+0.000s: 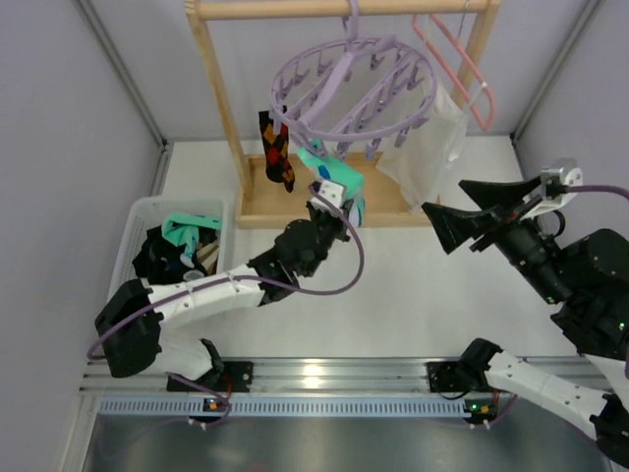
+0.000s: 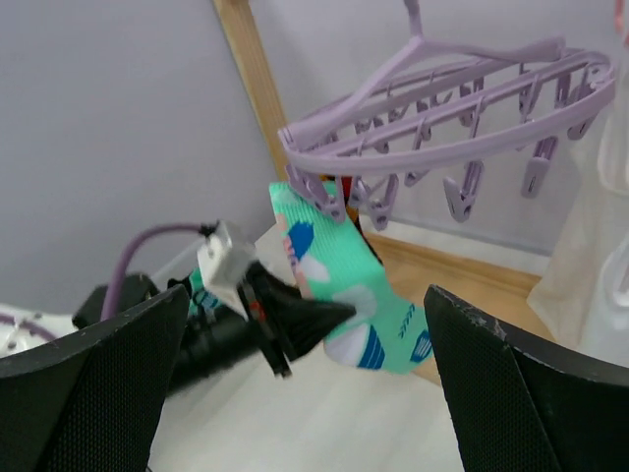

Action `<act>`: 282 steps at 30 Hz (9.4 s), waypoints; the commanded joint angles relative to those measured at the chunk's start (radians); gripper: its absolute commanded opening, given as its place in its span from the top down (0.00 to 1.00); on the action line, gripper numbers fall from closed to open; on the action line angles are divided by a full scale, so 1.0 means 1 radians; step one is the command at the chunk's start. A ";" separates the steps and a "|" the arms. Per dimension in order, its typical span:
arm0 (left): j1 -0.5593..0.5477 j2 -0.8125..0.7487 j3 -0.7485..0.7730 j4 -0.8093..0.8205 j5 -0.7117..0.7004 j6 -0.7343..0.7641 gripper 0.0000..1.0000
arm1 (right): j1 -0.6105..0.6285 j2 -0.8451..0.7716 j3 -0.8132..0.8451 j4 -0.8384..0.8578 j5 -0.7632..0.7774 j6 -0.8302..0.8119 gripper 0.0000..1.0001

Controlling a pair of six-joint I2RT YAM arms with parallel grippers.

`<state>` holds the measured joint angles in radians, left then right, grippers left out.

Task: Remove the socks clipped to the hanger

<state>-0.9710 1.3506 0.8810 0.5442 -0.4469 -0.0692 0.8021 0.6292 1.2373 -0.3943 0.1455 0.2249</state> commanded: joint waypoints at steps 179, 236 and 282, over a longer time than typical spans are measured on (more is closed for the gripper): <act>0.709 0.152 -0.074 0.253 0.711 -0.268 0.04 | -0.078 0.098 -0.410 0.288 -0.282 0.056 0.01; -0.278 0.412 0.243 0.241 -0.616 0.617 1.00 | -0.078 0.476 0.414 -0.262 0.023 -0.050 0.17; -0.270 0.479 0.320 0.241 -0.693 0.680 1.00 | 0.258 1.141 0.820 -0.207 0.884 -0.325 0.46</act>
<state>-1.2442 1.8584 1.1908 0.7570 -1.1545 0.6338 1.0267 1.8263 2.0735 -0.7120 0.9836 -0.0834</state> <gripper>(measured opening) 0.028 0.538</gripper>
